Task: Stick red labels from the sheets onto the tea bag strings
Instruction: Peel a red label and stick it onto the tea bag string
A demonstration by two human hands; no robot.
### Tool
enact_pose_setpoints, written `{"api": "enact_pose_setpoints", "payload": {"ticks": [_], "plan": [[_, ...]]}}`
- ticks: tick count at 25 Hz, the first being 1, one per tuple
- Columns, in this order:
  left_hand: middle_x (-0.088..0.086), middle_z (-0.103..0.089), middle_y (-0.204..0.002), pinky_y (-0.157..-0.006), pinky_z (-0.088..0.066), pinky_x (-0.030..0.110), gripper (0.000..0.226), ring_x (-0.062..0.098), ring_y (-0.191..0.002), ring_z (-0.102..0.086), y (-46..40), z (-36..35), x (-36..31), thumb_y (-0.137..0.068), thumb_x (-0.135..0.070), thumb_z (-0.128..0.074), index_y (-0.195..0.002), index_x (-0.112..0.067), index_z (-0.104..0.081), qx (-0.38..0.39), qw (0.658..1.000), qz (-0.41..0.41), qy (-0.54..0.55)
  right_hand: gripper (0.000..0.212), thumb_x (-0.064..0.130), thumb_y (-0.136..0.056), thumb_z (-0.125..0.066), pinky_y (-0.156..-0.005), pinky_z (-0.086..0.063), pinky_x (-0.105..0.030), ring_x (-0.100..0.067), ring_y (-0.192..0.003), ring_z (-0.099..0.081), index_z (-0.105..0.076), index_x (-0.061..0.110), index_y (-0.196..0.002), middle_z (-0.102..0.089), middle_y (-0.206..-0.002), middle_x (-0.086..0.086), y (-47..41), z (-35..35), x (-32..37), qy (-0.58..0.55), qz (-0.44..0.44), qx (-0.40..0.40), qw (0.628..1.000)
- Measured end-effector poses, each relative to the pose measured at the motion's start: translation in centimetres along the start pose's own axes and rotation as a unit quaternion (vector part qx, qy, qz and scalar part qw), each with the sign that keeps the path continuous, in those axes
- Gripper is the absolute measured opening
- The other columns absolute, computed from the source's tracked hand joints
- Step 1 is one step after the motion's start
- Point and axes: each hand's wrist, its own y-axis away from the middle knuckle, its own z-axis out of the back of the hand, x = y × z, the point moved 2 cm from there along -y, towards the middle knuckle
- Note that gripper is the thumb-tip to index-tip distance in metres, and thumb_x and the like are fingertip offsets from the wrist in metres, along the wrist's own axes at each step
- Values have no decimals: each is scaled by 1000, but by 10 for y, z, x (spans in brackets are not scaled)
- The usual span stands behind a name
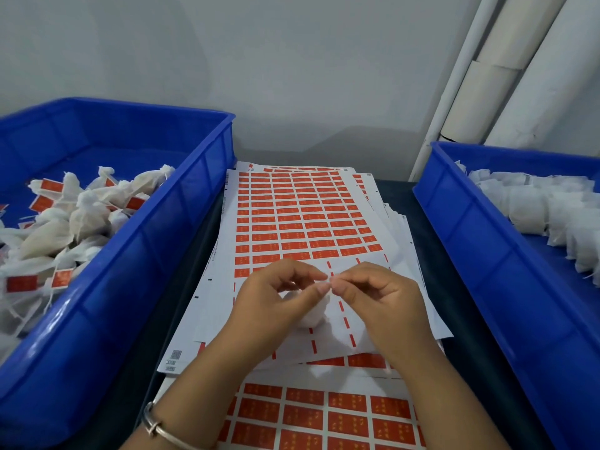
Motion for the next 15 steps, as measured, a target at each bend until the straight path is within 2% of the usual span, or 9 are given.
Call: {"api": "enact_pose_setpoints", "payload": {"ticks": [3,7,9,11,13,15], "plan": [[-29,-63,-79,-64,-42,0,14,-7,-82,-57,0,0,-2,-80,-30,-68,-72,-41,-65,28,999,-15,-23,7,42,-78,-55,-72,-48,-6,0,-86,-62,-62,40,-75,-65,-84,24,-1,2,2,7,28,-16,999],[-21,-65,-74,-61,-45,4,19,-4,-76,-59,1,-1,-1,-83,-27,-65,-66,-35,-68,92,995,30,-14,8,40,-83,-54,-72,-47,-6,0,-88,-61,-58,39,-76,-64,-88,23,0,4,2,27,53,-53,997],[-16,-65,-71,-60,-46,7,24,-1,-72,-61,2,2,-2,-84,-22,-64,-65,-35,-69,129,988,63,49,8,42,-82,-54,-71,-47,-5,1,-88,-61,-58,38,-77,-64,-88,24,1,1,0,9,35,-58,998],[-11,-67,-73,-63,-49,13,24,3,-74,-65,2,4,-3,-83,-16,-65,-64,-30,-71,130,974,102,153,12,48,-79,-52,-66,-47,-6,1,-87,-61,-58,39,-81,-64,-89,25,0,-4,-5,-16,-21,-62,998],[-5,-69,-76,-64,-52,21,18,10,-74,-67,1,4,-2,-79,-16,-65,-64,-23,-71,100,948,144,267,23,58,-76,-48,-64,-46,-8,-1,-94,-60,-54,44,-94,-60,-99,27,-2,-5,-10,-30,-91,-83,992],[-2,-67,-73,-63,-53,24,16,12,-68,-66,-2,6,0,-76,-20,-64,-63,-22,-71,52,930,160,326,42,73,-71,-47,-70,-49,-12,-1,-102,-58,-48,47,-105,-55,-108,29,-3,-4,-12,-67,-119,-52,989]]}}
